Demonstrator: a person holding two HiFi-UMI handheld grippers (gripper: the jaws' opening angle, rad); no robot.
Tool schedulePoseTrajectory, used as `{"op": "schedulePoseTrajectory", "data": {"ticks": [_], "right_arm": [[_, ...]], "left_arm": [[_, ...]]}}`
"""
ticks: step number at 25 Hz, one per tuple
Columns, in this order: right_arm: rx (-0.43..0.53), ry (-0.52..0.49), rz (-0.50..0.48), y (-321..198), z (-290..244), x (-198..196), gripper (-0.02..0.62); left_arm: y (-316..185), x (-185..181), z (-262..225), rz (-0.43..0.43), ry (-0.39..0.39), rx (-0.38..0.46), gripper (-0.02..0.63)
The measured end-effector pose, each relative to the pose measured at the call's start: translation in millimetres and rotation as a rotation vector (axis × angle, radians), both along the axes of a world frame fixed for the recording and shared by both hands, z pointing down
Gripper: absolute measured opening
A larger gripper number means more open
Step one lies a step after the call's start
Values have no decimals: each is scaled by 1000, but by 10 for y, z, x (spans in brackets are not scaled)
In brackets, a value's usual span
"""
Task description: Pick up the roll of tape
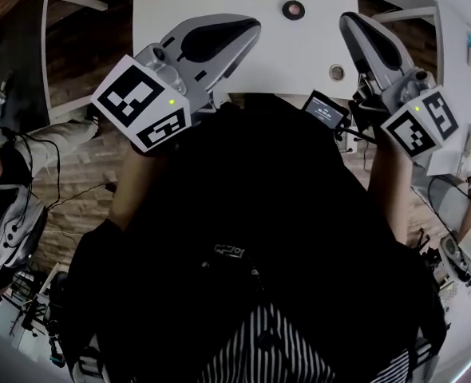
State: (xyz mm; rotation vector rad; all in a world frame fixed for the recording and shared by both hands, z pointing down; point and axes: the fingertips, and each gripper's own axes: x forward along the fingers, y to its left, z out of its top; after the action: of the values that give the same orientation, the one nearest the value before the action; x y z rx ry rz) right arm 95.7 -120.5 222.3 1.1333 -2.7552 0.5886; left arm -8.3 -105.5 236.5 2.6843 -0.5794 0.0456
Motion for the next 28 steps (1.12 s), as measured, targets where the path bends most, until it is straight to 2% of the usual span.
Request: {"op": "schedulePoseTrajectory", "data": {"ticks": [10,14,19,23,28], "right_arm": [[9,-17,-48,-315,-38,151,-3],[-16,-6,-56,-74,120,36,-2],[-37,-6,-47,331,369,223,14],[-60,-6,-64,308,544,222,32],[-96,8,-75,195,676,435,60]], "left_arm": [[-151,116,-80,-61,-30,0,3],[127,-27,2,-78,-36,-13,3],[564,51,110,-91,-39,-20,3],[621,-28,238,-127,-58,-42,3],[644,63,253,-161,-57,-82,3]]}}
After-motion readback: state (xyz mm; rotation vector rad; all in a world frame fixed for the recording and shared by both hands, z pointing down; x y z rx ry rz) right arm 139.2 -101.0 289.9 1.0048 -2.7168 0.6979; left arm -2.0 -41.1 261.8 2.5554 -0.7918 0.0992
